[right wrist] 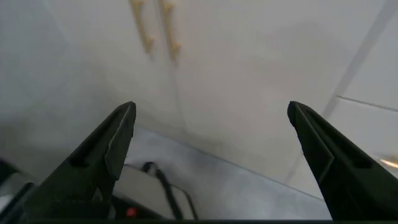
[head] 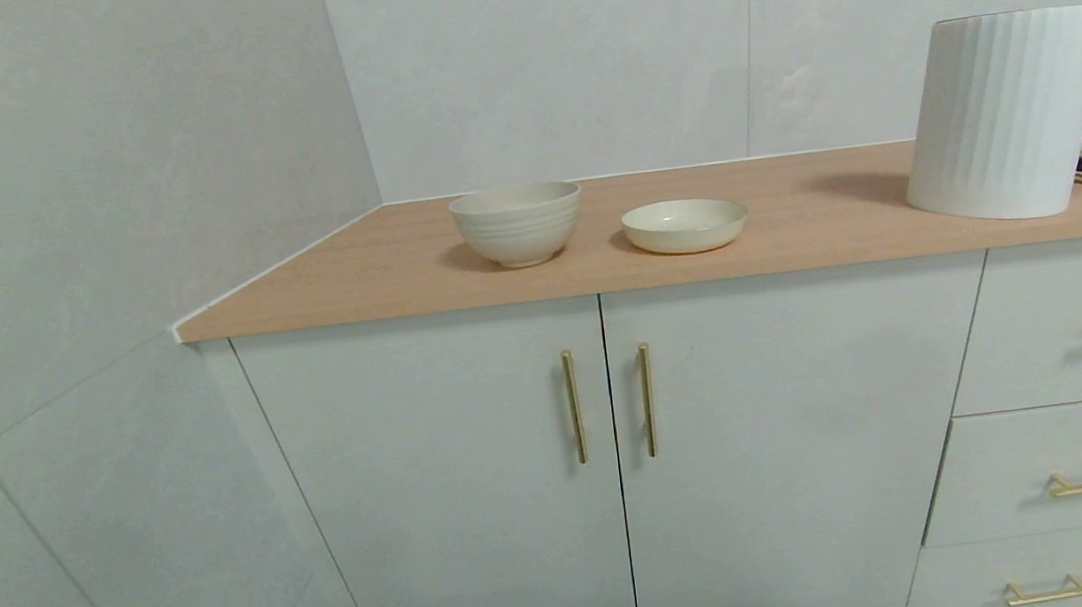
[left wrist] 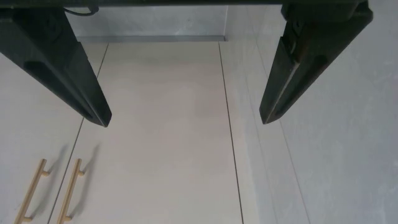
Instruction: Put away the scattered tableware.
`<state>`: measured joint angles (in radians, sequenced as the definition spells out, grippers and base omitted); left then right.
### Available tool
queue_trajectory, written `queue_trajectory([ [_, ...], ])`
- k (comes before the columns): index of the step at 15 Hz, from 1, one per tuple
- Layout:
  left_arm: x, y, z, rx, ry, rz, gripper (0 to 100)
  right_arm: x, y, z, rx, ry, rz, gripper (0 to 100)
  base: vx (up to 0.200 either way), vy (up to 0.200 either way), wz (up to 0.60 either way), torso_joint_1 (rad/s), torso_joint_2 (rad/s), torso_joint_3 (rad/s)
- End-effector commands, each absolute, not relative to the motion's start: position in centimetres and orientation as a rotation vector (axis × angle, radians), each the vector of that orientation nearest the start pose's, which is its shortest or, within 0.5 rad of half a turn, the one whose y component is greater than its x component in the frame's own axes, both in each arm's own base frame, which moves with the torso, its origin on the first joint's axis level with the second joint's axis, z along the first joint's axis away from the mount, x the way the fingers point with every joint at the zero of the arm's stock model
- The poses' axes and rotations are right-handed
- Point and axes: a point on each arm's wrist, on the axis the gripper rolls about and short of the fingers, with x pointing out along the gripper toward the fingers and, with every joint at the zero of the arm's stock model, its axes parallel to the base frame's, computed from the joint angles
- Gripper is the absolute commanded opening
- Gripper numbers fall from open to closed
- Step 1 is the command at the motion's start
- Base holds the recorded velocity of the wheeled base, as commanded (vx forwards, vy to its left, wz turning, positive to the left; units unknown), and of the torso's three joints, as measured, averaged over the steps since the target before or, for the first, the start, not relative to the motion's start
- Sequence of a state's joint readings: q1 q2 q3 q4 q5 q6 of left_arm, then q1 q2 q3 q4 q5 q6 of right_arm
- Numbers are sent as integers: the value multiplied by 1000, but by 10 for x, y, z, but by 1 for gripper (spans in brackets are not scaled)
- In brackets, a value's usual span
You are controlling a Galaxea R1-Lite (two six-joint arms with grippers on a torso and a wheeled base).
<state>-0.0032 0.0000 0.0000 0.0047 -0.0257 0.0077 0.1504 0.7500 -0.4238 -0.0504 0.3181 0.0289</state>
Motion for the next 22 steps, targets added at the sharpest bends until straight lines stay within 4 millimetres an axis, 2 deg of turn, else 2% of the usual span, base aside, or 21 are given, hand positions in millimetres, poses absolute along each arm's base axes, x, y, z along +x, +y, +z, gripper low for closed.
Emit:
queue_trajectory([
  [1,-23,-1,75,8,4,-29,100,141,54,196,70,427,622,100,0,0,0,0,0,0],
  [5,-23,-1,75,8,4,-29,100,197,92,181,52,454,699,100,0,0,0,0,0,0],
  [6,-23,-1,75,8,4,-29,100,204,97,181,51,456,709,100,0,0,0,0,0,0],
  [7,-23,-1,75,8,4,-29,100,224,112,182,61,463,728,100,0,0,0,0,0,0],
  [10,-23,-1,75,8,4,-29,100,245,138,185,183,513,756,100,0,0,0,0,0,0],
  [14,-23,-1,75,8,4,-29,100,276,167,168,187,568,800,100,0,0,0,0,0,0],
  [18,-23,-1,75,8,4,-29,100,315,191,144,185,602,796,100,0,0,0,0,0,0],
  [19,-23,-1,75,8,4,-29,100,327,197,132,190,601,794,100,0,0,0,0,0,0],
  [22,-23,-1,75,8,4,-29,100,338,204,115,233,569,794,100,0,0,0,0,0,0],
])
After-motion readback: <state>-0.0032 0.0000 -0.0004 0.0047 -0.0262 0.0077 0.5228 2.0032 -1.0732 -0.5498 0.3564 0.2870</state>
